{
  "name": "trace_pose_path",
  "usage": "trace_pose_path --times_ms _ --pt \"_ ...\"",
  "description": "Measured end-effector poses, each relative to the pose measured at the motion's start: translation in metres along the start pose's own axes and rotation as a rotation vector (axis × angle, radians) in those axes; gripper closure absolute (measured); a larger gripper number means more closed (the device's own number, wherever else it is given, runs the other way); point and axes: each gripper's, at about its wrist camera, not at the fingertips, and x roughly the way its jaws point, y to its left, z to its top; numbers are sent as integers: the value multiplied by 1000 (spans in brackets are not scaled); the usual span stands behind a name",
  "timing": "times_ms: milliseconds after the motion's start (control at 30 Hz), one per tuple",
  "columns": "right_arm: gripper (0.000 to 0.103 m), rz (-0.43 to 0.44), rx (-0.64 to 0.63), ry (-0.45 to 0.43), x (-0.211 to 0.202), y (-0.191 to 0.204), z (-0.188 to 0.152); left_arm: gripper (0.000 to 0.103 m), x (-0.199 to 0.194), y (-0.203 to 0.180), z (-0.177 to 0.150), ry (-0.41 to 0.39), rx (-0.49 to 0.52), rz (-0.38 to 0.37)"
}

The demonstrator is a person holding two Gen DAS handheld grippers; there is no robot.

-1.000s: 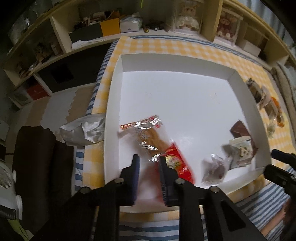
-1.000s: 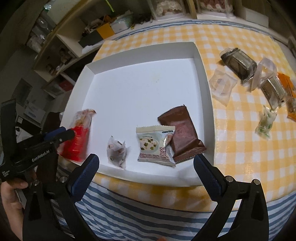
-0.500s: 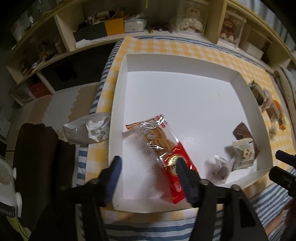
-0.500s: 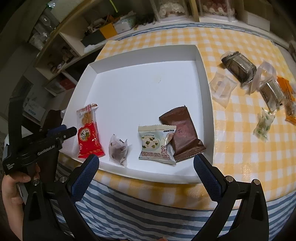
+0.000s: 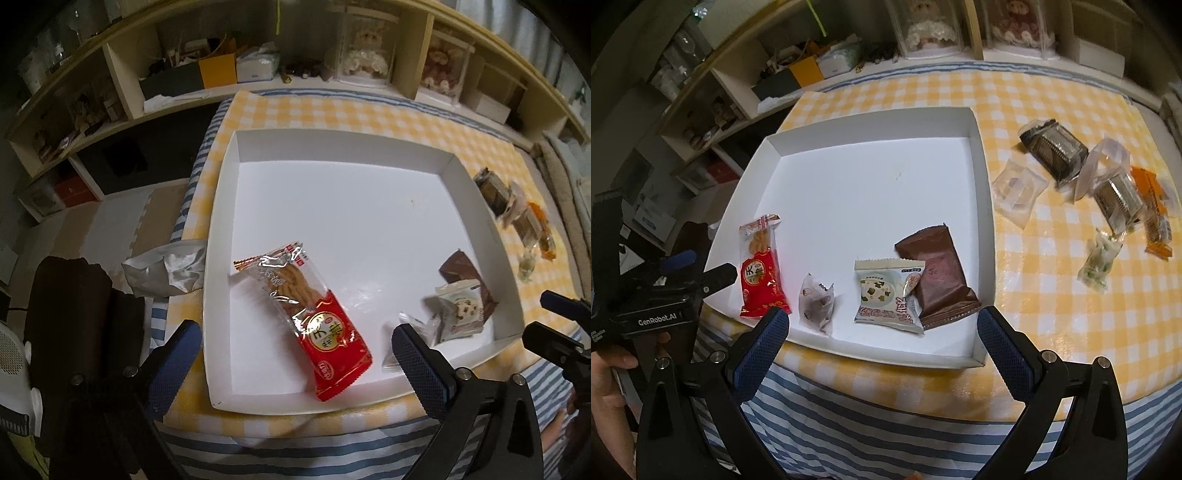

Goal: Organize snacks
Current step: 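Lift both open grippers out of the tray toward the loose snacks, then grasp the orange wrapped bar with the right gripper while the left gripper grasps the green-printed candy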

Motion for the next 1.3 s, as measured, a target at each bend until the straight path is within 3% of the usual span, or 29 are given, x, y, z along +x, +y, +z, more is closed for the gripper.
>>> trace_pose_path --times_ms 333,800,1100,1300 --pt "0 -14 -28 -49 -25 -10 6 0 -48 -22 -4 -115 8 -42" --pt "0 -83 -22 -174 -93 -72 27 0 -89 -77 -3 -262 61 -129" --pt "0 -165 52 -242 -119 -139 34 0 -73 -130 17 -306 143 -165" --pt "0 -224 136 -247 -115 -195 31 0 -38 -179 37 -284 209 -210"
